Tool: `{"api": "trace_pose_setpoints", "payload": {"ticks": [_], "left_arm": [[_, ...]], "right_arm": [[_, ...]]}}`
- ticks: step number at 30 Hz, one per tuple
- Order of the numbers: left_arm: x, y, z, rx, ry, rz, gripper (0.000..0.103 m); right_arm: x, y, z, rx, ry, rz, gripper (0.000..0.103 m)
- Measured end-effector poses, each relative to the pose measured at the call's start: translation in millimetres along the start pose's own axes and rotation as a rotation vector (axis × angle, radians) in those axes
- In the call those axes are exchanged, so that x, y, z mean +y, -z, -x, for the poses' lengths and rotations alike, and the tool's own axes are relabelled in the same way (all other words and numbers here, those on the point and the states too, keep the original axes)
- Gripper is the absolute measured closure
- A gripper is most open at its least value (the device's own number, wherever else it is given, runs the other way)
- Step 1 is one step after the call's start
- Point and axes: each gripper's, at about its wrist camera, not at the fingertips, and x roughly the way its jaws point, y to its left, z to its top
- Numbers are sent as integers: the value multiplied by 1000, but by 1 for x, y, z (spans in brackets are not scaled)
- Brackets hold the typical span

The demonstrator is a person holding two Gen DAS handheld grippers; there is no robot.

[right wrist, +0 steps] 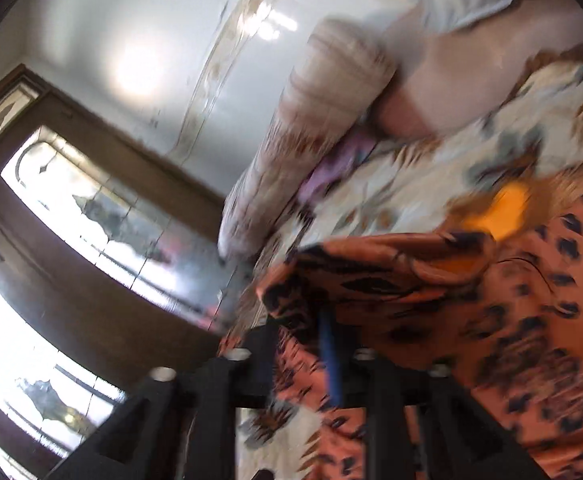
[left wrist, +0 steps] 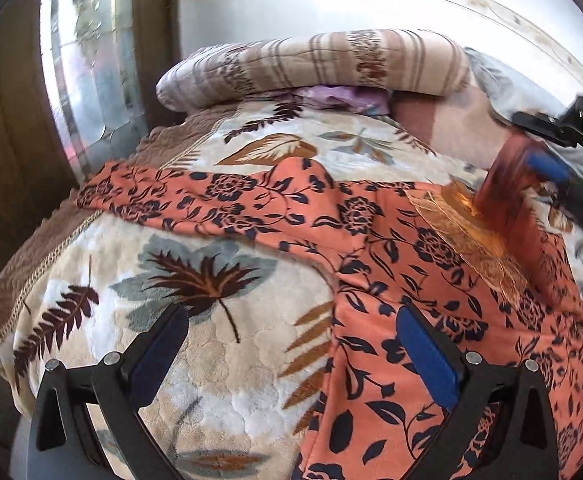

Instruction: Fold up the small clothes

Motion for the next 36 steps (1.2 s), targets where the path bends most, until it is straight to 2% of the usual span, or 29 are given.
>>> {"api": "trace_pose_setpoints", "payload": {"ticks": [2, 4, 7, 10, 11, 13, 14, 16, 18, 21, 22, 24, 26, 27, 31, 32, 34, 36], "left_arm": [[4, -1, -1, -6, -12, 22, 0], [7, -3, -2, -10, -23, 39, 0], [4, -6, -6, -17, -30, 58, 0], [-7, -14, -15, -17, -12, 58, 0], [-13, -19, -22, 0, 6, 51, 0], [-28, -29, -37, 18, 37, 24, 0], [-38, -35, -45, 16, 32, -4, 0], [-56, -43, -64, 33, 17, -60, 0], [-68, -47, -83, 67, 13, -78, 0], [-87, -43, -132, 216, -42, -134, 0], [-91, -35, -150, 283, -56, -147, 0], [-90, -34, -144, 227, -55, -138, 0], [-90, -38, -139, 252, -28, -150, 0], [-85, -40, -131, 238, -8, -139, 0], [-53, -54, -95, 149, -68, -83, 0], [-34, -57, -82, 131, -90, -39, 0], [-4, -63, -69, 108, -117, 28, 0], [42, -68, -57, 110, -159, 131, 0]], "right_arm": [[1, 16, -16, 57, -77, -57, 13], [1, 27, -19, 76, -110, -65, 13], [-4, 29, 6, 46, -49, -5, 13], [-31, 22, 48, 4, 116, 22, 15], [-47, 17, 63, -8, 173, 16, 19], [-74, 8, 88, -42, 301, 19, 38], [-90, 3, 97, -48, 354, 9, 43], [-128, -6, 114, -47, 443, -50, 62], [-160, -13, 121, -45, 516, -96, 63], [-209, -15, 119, 25, 632, -162, 66], [-223, -13, 120, 42, 625, -191, 70], [-225, -15, 127, 21, 592, -199, 72], [-216, -17, 131, 20, 588, -179, 69], [-210, -18, 135, 11, 571, -164, 68], [-169, -6, 142, 1, 504, -90, 68], [-159, 0, 142, 10, 499, -64, 64], [-138, 12, 144, 9, 492, -12, 30], [-122, 25, 151, -17, 459, 21, 27]]}}
